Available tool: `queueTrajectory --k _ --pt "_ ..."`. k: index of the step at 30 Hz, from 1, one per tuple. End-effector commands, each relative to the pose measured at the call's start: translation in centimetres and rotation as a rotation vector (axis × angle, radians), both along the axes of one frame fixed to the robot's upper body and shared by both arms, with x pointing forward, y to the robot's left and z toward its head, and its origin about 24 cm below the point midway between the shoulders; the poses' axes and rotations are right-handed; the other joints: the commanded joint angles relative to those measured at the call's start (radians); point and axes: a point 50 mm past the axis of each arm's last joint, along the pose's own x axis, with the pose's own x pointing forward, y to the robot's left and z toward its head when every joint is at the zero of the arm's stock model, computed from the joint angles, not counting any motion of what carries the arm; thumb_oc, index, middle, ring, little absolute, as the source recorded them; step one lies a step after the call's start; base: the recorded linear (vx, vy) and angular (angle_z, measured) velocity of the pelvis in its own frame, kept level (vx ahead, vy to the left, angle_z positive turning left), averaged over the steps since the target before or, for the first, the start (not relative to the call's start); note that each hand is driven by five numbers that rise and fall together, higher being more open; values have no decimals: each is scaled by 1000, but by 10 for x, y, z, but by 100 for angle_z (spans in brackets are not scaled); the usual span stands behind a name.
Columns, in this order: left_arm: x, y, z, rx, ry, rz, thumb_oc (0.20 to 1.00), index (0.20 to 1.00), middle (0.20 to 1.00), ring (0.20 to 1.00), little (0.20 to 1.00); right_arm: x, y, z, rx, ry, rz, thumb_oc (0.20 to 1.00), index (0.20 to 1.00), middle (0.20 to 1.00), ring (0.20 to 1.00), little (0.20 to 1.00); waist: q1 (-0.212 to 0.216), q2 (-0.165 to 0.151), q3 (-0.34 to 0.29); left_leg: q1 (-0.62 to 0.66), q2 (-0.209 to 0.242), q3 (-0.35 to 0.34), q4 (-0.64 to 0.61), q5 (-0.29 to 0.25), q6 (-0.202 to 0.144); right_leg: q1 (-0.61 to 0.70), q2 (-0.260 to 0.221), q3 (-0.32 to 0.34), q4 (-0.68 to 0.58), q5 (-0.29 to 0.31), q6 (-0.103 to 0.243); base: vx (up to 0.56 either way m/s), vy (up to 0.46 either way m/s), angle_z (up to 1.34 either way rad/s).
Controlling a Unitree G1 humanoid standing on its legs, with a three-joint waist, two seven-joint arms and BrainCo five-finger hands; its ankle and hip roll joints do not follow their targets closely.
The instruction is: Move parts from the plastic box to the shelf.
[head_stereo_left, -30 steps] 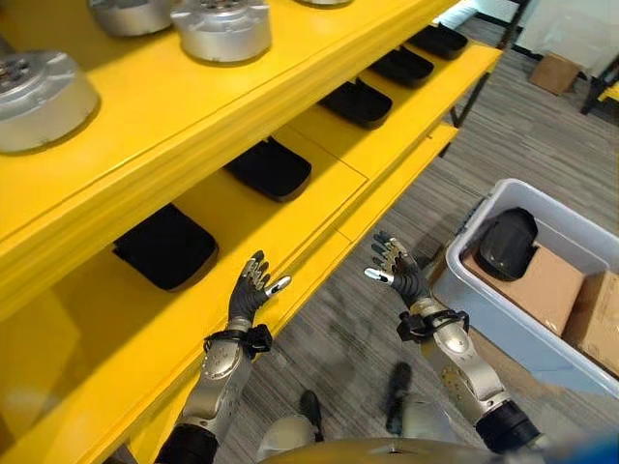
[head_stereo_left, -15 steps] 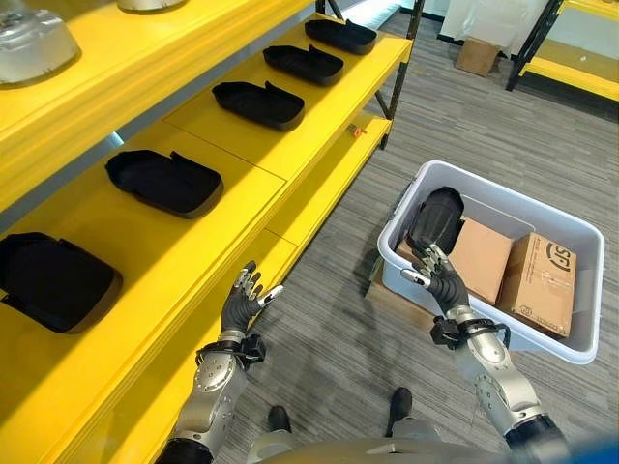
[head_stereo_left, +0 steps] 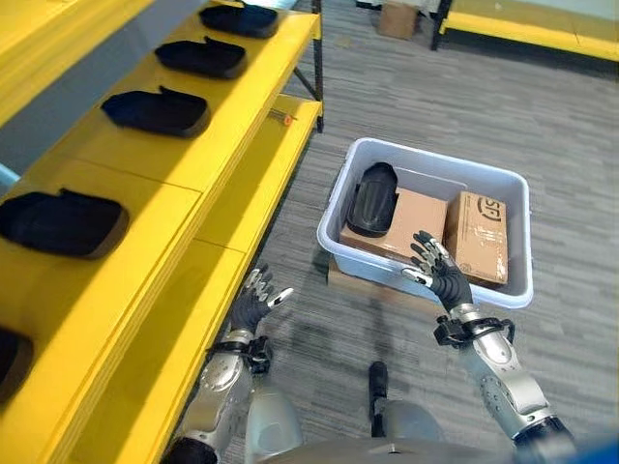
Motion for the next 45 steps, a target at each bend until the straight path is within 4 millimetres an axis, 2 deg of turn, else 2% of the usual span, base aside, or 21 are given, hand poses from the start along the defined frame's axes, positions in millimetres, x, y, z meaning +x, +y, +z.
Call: queueTrajectory --k 1,2,5,9,16,22,25,26,27,28,31,33,34,37,38,40,41,45 --pt "1 8 23 14 -126 -6 1000 1000 1000 1000 1000 4 7 19 3 -120 38 1000 1000 1000 1000 1000 2 5 -46 32 -14 59 -44 144 -12 56 -108 2 80 -89 119 281 471 -97" --pt "0 10 23 25 -127 -9 1000 1000 1000 1000 1000 1 11 15 5 -101 53 1000 1000 1000 1000 1000 0 -3 -42 55 -43 98 -44 117 4 40 -146 31 80 -63 140 164 386 -41" --pt "4 17 30 53 -153 3 1000 1000 1000 1000 1000 1 24 11 19 -78 101 1000 1000 1000 1000 1000 -4 -28 -38 65 -74 181 -15 69 28 -5 -206 69 70 -14 180 61 249 -73" --pt "10 18 32 71 -162 12 1000 1000 1000 1000 1000 1 34 11 26 -75 145 1000 1000 1000 1000 1000 -7 -46 -42 59 -90 202 19 33 37 -23 -230 81 59 1 194 62 73 -40" --pt "6 17 29 73 -139 -5 1000 1000 1000 1000 1000 -4 35 9 28 -60 162 1000 1000 1000 1000 1000 -24 -42 -67 104 -67 213 -8 40 24 -7 -217 74 74 -24 185 91 -53 -4" --pt "17 14 39 84 -192 -12 1000 1000 1000 1000 1000 -3 26 20 11 -122 130 1000 1000 1000 1000 1000 -59 -8 -50 115 -35 230 -49 76 3 -39 -186 80 90 -40 169 26 -59 -6" --pt "32 11 57 92 -282 8 1000 1000 1000 1000 1000 -2 22 31 -18 -190 127 1000 1000 1000 1000 1000 -88 -1 -24 103 -26 257 -56 77 0 -103 -171 116 109 -35 170 -40 4 -21" --pt "32 11 57 92 -283 8 1000 1000 1000 1000 1000 -2 22 31 -18 -190 127 1000 1000 1000 1000 1000 -86 0 -24 103 -26 259 -56 77 0 -105 -170 118 111 -35 170 -56 1 -36" --pt "42 7 73 101 -358 15 1000 1000 1000 1000 1000 -3 21 36 -23 -215 127 1000 1000 1000 1000 1000 -106 -3 -4 94 -23 277 -58 78 -2 -142 -164 140 119 -27 174 -38 -4 -33" --pt "42 7 73 100 -359 15 1000 1000 1000 1000 1000 -3 21 36 -24 -216 126 1000 1000 1000 1000 1000 -104 -3 -5 93 -23 279 -58 78 -2 -145 -163 142 121 -27 174 -64 5 -38" --pt "58 -6 107 68 -511 13 1000 1000 1000 1000 1000 -3 21 46 -11 -266 134 1000 1000 1000 1000 1000 -137 -8 35 75 -20 309 -62 76 -5 -210 -154 181 135 -12 179 -44 12 -30" --pt "61 -8 112 57 -532 17 1000 1000 1000 1000 1000 -3 21 48 -11 -274 135 1000 1000 1000 1000 1000 -142 -10 42 70 -21 316 -62 75 -5 -222 -152 189 136 -9 180 -42 10 -29" --pt "74 -19 136 39 -628 15 1000 1000 1000 1000 1000 -5 19 53 -16 -303 126 1000 1000 1000 1000 1000 -165 -18 62 55 -23 335 -61 75 -7 -256 -148 210 138 2 184 -54 6 -25" --pt "85 -30 160 25 -712 18 1000 1000 1000 1000 1000 -8 15 59 -16 -329 115 1000 1000 1000 1000 1000 -189 -24 83 43 -26 349 -63 74 -10 -282 -151 225 136 15 188 -49 13 -21" --pt "92 -38 176 23 -766 25 1000 1000 1000 1000 1000 -10 12 60 -5 -335 101 1000 1000 1000 1000 1000 -209 -30 98 36 -28 360 -63 74 -14 -297 -150 236 128 24 191 -51 15 -18" --pt "93 -38 176 23 -767 25 1000 1000 1000 1000 1000 -10 12 60 -5 -336 100 1000 1000 1000 1000 1000 -208 -30 98 35 -28 361 -63 74 -13 -297 -150 237 128 24 191 -29 7 -10" --pt "97 -43 187 24 -803 33 1000 1000 1000 1000 1000 -10 12 62 7 -342 93 1000 1000 1000 1000 1000 -219 -36 107 29 -28 368 -63 75 -15 -309 -149 245 124 31 193 -28 -1 -10" --pt "106 -47 204 26 -848 74 1000 1000 1000 1000 1000 -11 11 63 25 -348 86 1000 1000 1000 1000 1000 -231 -53 128 22 -25 376 -62 73 -18 -324 -146 251 121 39 196 -28 -17 -13"
